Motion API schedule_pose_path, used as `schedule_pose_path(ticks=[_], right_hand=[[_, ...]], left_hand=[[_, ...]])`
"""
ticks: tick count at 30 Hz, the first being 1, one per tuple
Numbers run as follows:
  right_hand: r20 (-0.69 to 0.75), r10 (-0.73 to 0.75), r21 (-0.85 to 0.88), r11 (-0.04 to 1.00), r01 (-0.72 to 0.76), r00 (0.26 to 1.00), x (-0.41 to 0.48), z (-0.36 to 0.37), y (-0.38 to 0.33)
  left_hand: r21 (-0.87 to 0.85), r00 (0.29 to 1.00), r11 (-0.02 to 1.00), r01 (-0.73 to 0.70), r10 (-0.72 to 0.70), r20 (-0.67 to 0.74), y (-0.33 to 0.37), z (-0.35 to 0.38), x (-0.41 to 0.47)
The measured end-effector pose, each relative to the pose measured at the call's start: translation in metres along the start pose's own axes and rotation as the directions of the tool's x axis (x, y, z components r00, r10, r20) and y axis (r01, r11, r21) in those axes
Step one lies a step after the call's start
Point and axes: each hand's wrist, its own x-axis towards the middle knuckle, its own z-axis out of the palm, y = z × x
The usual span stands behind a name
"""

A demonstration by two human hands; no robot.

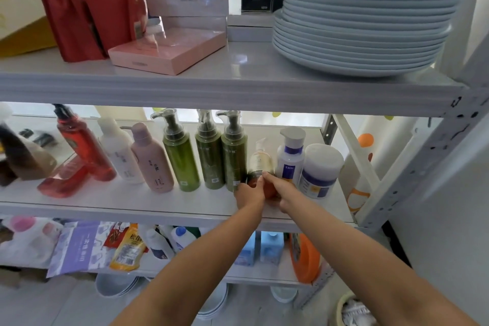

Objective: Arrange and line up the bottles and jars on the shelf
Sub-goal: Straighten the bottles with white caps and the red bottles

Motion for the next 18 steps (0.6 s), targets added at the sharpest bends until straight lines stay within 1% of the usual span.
schedule_pose_path(ticks=[2,5,8,10,12,14,18], right_hand=[[-0.006,0.014,0.041,0.999,-0.014,1.0,0.001,-0.002,0.002],[-0.004,0.033,0.075,0.997,-0.032,0.999,0.003,-0.005,0.005],[0.045,0.044,0.116,0.992,-0.049,0.998,0.002,-0.009,0.005],[0.084,0.023,0.16,0.987,-0.037,0.996,0.0,-0.01,0.009],[0.091,-0.017,0.172,0.985,0.001,0.996,0.001,-0.011,0.017],[0.074,-0.073,0.142,0.988,0.062,0.995,0.003,-0.013,0.024],[0.068,-0.19,-0.013,0.982,0.191,0.979,0.0,-0.02,0.029]], left_hand=[[-0.049,1.0,0.999,-0.005,0.006,0.014,-0.002,-0.002,0.0],[-0.07,0.999,0.997,-0.045,0.047,0.023,-0.008,-0.002,0.0],[-0.117,0.994,0.988,-0.102,0.107,0.035,-0.012,-0.003,0.0],[-0.133,0.988,0.982,-0.133,0.142,0.062,-0.014,-0.005,0.0],[-0.144,0.978,0.976,-0.165,0.181,0.106,-0.016,-0.009,0.0],[-0.139,0.961,0.967,-0.213,0.233,0.151,-0.02,-0.014,0.001],[-0.069,0.913,0.94,-0.335,0.342,0.224,-0.028,-0.025,0.006]])
